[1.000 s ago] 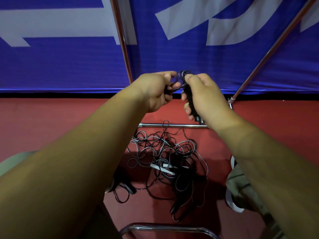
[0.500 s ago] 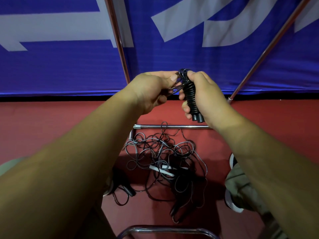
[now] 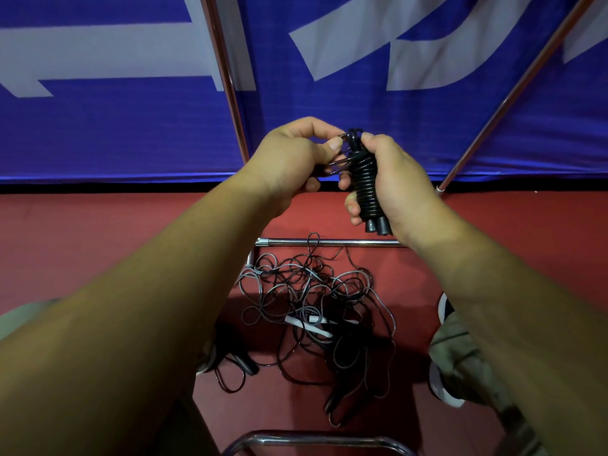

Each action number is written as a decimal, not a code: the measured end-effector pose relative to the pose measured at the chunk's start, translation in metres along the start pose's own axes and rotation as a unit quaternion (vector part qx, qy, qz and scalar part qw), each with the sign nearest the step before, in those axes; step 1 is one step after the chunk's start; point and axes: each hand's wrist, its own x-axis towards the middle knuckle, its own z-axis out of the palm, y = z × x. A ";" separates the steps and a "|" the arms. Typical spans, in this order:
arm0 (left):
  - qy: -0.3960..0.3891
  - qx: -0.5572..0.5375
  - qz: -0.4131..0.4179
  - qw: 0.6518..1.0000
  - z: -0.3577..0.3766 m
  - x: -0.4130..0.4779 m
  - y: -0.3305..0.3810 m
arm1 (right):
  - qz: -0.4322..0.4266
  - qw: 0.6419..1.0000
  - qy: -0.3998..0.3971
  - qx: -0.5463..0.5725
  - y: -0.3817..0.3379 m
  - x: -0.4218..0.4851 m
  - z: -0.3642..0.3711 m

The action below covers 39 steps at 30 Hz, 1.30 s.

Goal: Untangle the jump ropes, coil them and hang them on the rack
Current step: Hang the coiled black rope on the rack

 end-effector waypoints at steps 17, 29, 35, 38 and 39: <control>0.007 -0.031 0.015 0.999 0.013 -0.001 -0.004 | -0.011 0.999 -0.024 -0.033 0.001 -0.002 -0.001; 0.127 0.017 0.047 0.991 0.017 -0.008 -0.008 | -0.030 0.992 -0.012 -0.122 0.008 -0.005 0.007; 0.051 0.128 0.108 0.985 0.020 -0.011 -0.005 | -0.019 0.994 -0.012 -0.107 0.003 -0.003 0.002; -0.011 0.090 0.097 0.991 0.017 -0.012 0.001 | -0.014 0.994 -0.033 -0.100 0.001 -0.003 -0.001; -0.016 0.076 0.088 0.993 0.017 -0.011 0.002 | -0.013 0.995 -0.042 -0.095 0.001 -0.003 -0.002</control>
